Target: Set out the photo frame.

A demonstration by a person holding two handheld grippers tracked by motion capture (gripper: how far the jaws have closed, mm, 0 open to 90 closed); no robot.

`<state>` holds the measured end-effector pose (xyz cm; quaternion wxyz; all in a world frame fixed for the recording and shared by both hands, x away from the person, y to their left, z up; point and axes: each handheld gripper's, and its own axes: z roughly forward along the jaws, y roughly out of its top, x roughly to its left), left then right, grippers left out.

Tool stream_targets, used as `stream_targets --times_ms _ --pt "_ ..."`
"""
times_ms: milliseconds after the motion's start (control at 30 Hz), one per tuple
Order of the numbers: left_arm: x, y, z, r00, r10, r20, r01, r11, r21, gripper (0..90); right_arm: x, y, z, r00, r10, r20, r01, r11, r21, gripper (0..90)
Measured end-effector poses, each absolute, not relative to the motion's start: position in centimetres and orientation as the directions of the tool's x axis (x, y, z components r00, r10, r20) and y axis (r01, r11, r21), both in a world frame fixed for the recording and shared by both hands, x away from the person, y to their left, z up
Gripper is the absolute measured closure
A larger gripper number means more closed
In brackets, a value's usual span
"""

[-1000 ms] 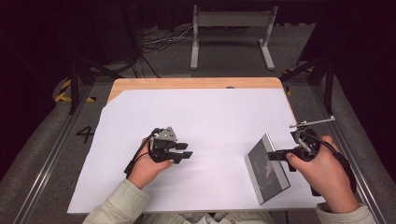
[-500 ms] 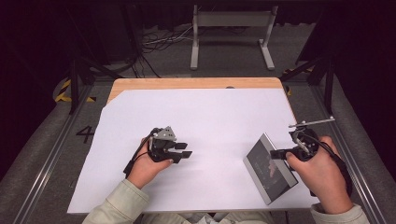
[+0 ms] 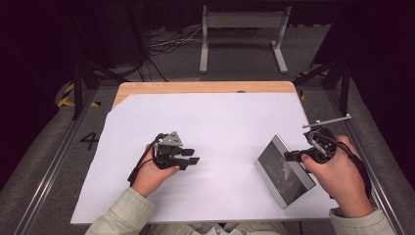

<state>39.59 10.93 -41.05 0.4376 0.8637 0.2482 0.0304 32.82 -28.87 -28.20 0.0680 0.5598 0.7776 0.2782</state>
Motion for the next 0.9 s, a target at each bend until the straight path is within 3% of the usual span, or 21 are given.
stream_targets --times_ms 500,900 --pt "39.9 14.0 -40.7 0.832 0.53 -0.165 0.438 -0.444 0.782 55.3 35.6 -26.8 -26.2 -0.532 0.834 0.144 0.755 0.39 0.528 84.4" --pt "40.0 14.7 -40.9 0.821 0.549 -0.156 0.449 -0.453 0.77 54.3 37.5 -24.8 -24.7 -0.705 0.704 0.086 0.633 0.569 0.525 84.4"
